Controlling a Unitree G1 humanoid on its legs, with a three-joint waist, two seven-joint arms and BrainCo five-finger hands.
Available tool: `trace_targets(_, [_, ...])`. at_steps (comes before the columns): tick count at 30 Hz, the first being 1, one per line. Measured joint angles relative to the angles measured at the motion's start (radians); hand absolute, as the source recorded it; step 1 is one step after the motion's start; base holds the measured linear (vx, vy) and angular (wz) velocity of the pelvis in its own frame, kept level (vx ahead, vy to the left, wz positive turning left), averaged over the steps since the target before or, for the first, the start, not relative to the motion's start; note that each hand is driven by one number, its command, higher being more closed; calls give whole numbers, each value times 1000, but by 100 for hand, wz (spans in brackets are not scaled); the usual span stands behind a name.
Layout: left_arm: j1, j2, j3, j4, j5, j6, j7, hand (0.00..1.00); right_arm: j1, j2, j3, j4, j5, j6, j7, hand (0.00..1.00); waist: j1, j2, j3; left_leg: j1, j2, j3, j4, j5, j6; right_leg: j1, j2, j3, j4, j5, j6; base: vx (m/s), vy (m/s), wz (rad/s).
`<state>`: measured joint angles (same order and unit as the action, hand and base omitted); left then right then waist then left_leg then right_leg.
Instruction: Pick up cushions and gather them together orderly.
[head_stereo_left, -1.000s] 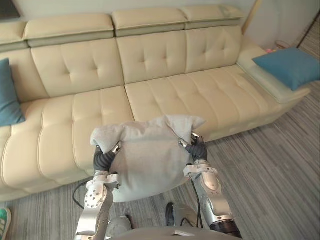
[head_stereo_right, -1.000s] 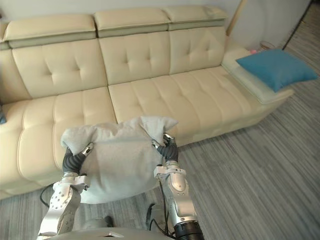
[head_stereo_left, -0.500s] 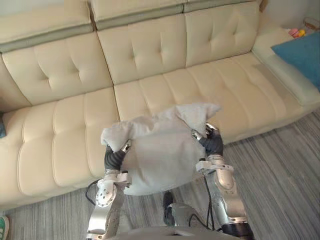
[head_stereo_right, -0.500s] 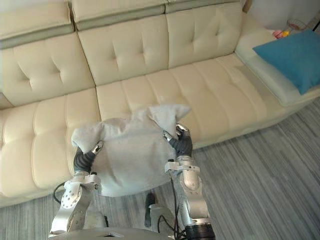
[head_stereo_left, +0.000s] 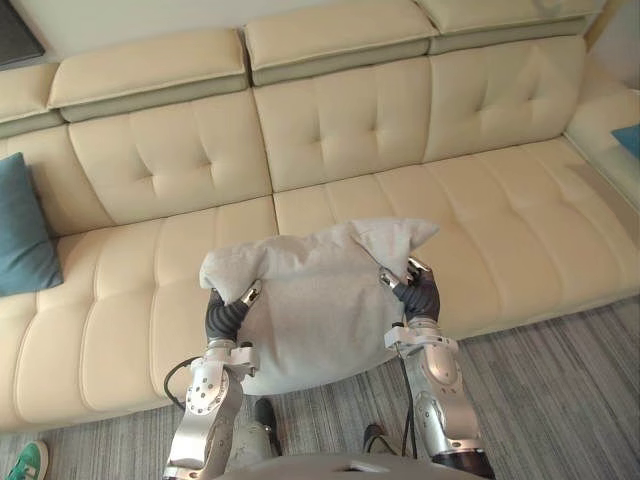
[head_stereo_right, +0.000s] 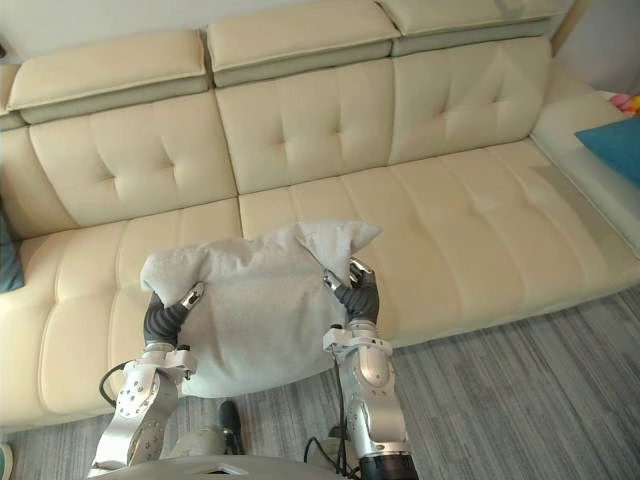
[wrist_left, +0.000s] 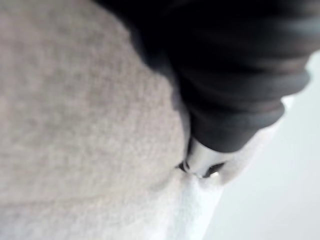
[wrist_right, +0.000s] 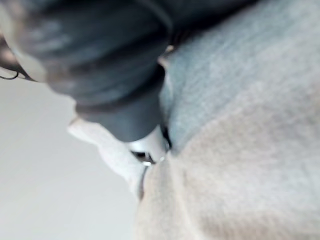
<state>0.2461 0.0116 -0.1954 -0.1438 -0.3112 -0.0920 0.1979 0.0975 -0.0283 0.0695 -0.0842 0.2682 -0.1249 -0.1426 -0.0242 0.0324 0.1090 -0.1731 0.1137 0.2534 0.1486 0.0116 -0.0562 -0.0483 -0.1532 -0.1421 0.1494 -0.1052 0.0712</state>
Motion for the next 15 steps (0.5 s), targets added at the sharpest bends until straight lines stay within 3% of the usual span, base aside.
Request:
trace_targets(5, [-75, 2, 13, 1, 0, 4, 43, 100, -159, -3, 0, 89, -1, 0, -30, 100, -10, -6, 2, 23, -3, 26, -81, 48, 14, -23, 14, 52, -35, 63, -12, -66, 53, -23])
trace_targets(8, [-235, 36, 48, 58, 1, -5, 104, 100, -365, -3, 10, 193, -7, -2, -85, 100, -2, -13, 9, 21, -16, 54, -144, 95, 21, -63, 12, 96, -57, 88, 0, -177, 73, -30])
trace_targets(10, [-383, 69, 85, 124, 2, -13, 152, 100, -524, 0, 12, 259, -22, -4, -129, 100, 8, -11, 60, 4, -17, 62, -158, 119, 21, -101, 14, 114, -56, 109, 16, -261, 69, -27])
trace_targets(12, [-531, 110, 105, 165, 2, -23, 205, 100, -664, 0, 12, 273, -31, -4, -173, 100, 31, -8, 69, -90, -13, 64, -158, 145, 22, -204, 20, 131, -47, 133, 18, -225, 39, -22])
trace_targets(15, [-752, 156, 141, 213, 23, -23, 273, 100, -827, 4, -3, 272, -56, -8, -264, 100, 34, 6, 109, -172, -15, 43, -184, 191, 15, -310, 20, 122, 1, 143, 20, -179, 14, 12])
